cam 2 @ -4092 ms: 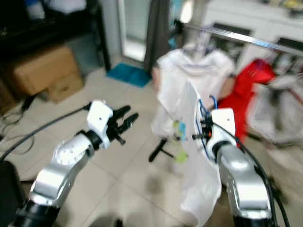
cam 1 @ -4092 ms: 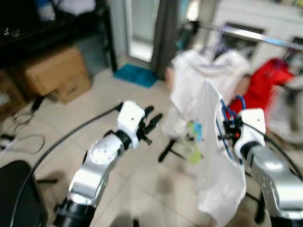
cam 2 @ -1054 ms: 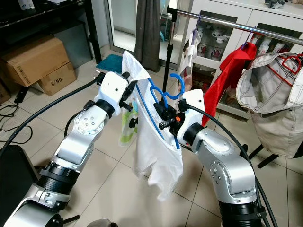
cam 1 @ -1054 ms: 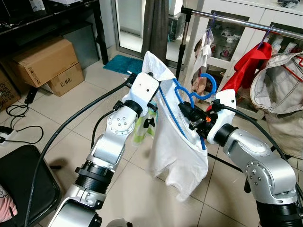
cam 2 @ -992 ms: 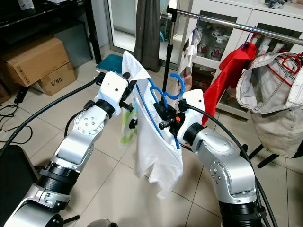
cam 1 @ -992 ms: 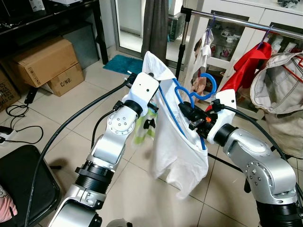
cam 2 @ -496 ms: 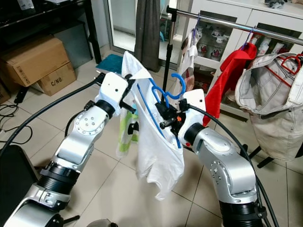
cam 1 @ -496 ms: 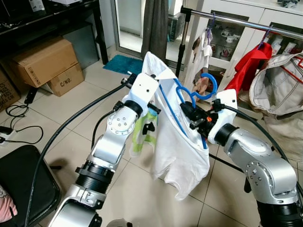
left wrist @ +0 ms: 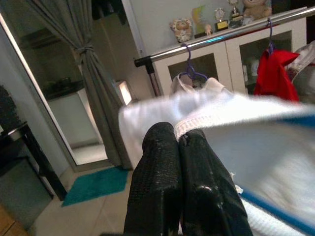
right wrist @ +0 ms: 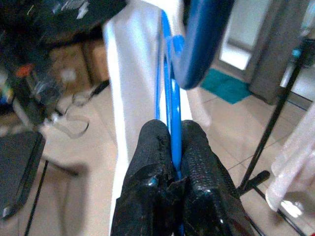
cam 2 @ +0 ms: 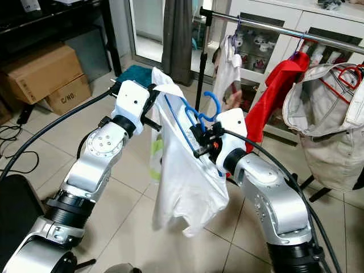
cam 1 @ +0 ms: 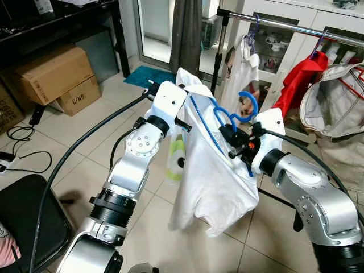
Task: Hang hanger
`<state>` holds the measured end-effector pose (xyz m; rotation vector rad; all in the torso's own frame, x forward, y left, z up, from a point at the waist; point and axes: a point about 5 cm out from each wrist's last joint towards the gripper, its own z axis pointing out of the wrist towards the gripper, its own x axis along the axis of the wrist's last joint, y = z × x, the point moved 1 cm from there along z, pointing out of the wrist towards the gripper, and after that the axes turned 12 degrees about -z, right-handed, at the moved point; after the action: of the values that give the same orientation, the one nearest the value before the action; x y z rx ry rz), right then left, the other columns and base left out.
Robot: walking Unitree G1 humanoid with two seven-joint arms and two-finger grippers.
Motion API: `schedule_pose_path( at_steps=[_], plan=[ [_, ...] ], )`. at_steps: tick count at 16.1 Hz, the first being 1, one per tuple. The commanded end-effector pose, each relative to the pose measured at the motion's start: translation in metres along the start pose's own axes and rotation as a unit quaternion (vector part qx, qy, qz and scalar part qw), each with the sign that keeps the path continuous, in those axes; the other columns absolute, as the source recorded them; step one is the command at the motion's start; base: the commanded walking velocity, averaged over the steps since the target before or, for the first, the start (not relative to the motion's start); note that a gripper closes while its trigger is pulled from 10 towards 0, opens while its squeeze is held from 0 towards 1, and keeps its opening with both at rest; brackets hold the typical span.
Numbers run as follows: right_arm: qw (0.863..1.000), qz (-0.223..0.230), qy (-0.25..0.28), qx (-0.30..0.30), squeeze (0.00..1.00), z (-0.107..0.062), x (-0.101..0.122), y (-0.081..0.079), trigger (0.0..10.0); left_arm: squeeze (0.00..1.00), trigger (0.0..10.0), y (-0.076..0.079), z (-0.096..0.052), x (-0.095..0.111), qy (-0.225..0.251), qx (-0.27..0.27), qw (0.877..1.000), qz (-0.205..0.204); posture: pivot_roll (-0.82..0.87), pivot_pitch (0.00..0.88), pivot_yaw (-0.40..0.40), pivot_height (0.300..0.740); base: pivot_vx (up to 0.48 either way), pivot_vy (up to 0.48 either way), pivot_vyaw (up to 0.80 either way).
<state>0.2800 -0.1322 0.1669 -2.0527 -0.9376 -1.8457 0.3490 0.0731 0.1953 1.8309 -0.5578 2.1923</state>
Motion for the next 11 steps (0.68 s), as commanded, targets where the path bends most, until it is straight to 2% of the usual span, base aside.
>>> schedule_pose_path(
  at_steps=[1, 3, 6, 7, 9, 10, 11],
  plan=[
    [1.0, -0.021, -0.007, 0.012, 0.0, -0.003, -0.003, -0.003, 0.0, 0.0, 0.0, -0.006, 0.004, 0.017, 0.026, 0.002, 1.0, 0.001, -0.04, 0.0, -0.001, 0.74, 0.0, 0.0, 0.0],
    [0.999, -0.036, -0.025, 0.012, 0.0, -0.006, -0.012, -0.003, 0.0, 0.0, 0.0, -0.009, 0.006, 0.026, 0.038, 0.0, 0.999, 0.002, -0.04, 0.0, -0.001, 0.74, 0.0, 0.0, 0.0],
    [0.998, -0.045, -0.051, 0.019, 0.0, -0.014, -0.024, -0.001, 0.0, 0.0, 0.0, -0.023, 0.01, 0.038, 0.049, 0.01, 0.999, 0.015, -0.04, 0.0, 0.001, 0.74, 0.0, 0.0, 0.0],
    [0.998, -0.045, -0.044, 0.027, 0.0, -0.019, -0.025, 0.0, 0.0, 0.0, 0.0, -0.037, 0.01, 0.04, 0.046, 0.031, 0.998, 0.025, -0.04, 0.0, 0.004, 0.74, 0.0, 0.0, 0.0],
    [0.998, -0.046, -0.037, 0.035, 0.0, -0.023, -0.024, -0.001, 0.0, 0.0, 0.0, -0.046, 0.01, 0.041, 0.044, 0.044, 0.998, 0.03, -0.04, 0.0, 0.007, 0.74, 0.0, 0.0, 0.0],
    [0.999, -0.029, -0.017, 0.034, 0.0, -0.028, -0.021, 0.002, 0.0, 0.0, 0.0, -0.061, 0.008, 0.04, 0.034, 0.061, 0.997, 0.044, -0.04, 0.0, 0.009, 0.74, 0.0, 0.0, 0.0],
    [0.999, -0.023, -0.01, 0.032, 0.0, -0.03, -0.02, 0.003, 0.0, 0.0, 0.0, -0.067, 0.007, 0.04, 0.031, 0.066, 0.996, 0.049, -0.04, 0.0, 0.01, 0.74, 0.0, 0.0, 0.0]
  ],
)
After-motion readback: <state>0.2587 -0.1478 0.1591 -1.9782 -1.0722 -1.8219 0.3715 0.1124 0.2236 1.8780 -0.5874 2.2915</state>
